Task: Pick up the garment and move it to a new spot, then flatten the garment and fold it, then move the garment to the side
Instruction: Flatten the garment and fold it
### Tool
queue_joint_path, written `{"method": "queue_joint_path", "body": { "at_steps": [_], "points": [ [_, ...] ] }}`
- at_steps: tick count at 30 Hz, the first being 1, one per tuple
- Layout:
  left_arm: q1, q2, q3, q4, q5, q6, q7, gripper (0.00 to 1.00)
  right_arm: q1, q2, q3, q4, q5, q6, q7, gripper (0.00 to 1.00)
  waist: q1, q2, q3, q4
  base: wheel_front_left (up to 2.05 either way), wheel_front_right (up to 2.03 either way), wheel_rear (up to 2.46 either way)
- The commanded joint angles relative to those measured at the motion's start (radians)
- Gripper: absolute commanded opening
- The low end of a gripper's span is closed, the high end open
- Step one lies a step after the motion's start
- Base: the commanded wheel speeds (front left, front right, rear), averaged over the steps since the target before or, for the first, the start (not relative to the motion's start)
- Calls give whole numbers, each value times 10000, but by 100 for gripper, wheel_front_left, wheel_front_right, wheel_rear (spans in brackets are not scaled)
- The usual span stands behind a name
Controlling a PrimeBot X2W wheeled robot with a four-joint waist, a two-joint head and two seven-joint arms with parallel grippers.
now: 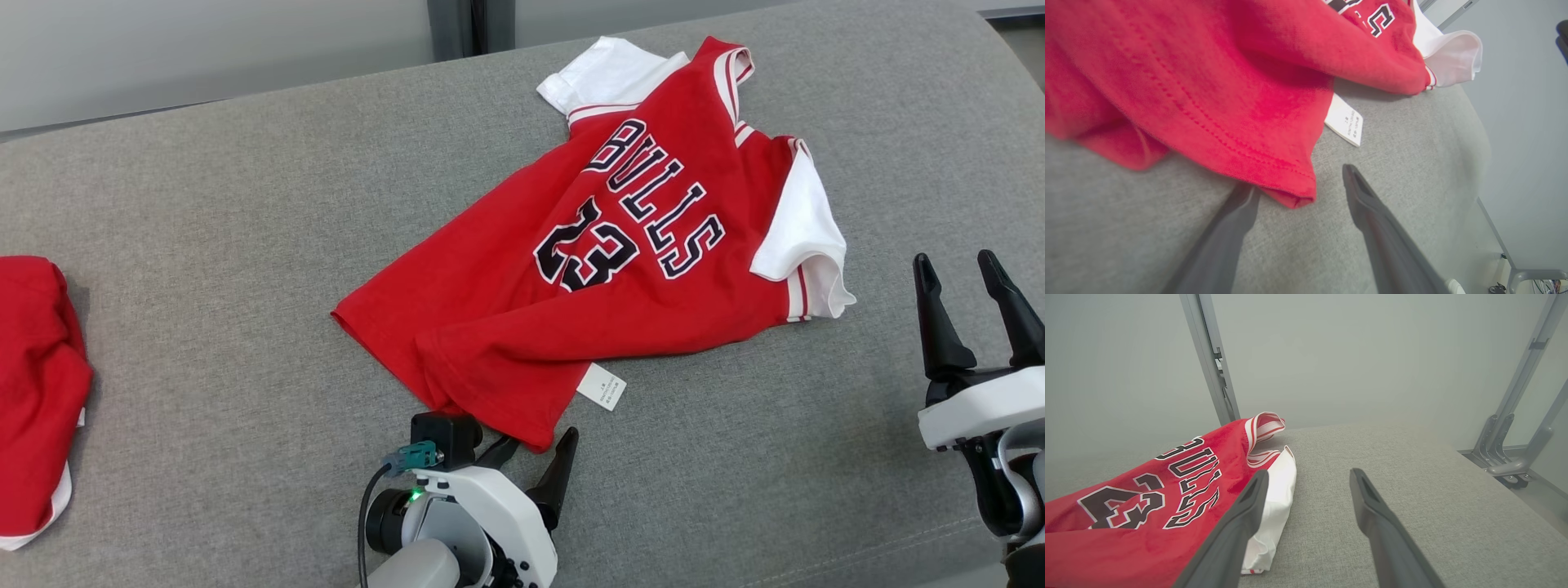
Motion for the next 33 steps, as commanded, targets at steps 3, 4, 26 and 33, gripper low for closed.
{"method": "queue_joint_path", "body": {
  "at_steps": [3,4,26,33],
  "points": [
    [-20,51,-247,373,-308,-4,-34,87,1,-34,-71,79,31,-3,-59,100,0,0,19,-42,0,0,0],
    [-56,49,-320,409,-383,-49,-50,41,-6,-28,-78,98,26,-3,-70,100,0,0,21,-42,0,0,0],
    [-308,111,-567,327,-213,-21,-1570,0,-735,-854,1669,540,-1677,-3,262,100,0,0,-333,1012,0,0,0],
    [-352,107,-679,-16,-28,57,-1692,0,-1672,-1350,2719,1732,-2203,-4,1244,100,0,0,-170,1547,0,0,0]
  ]
}}
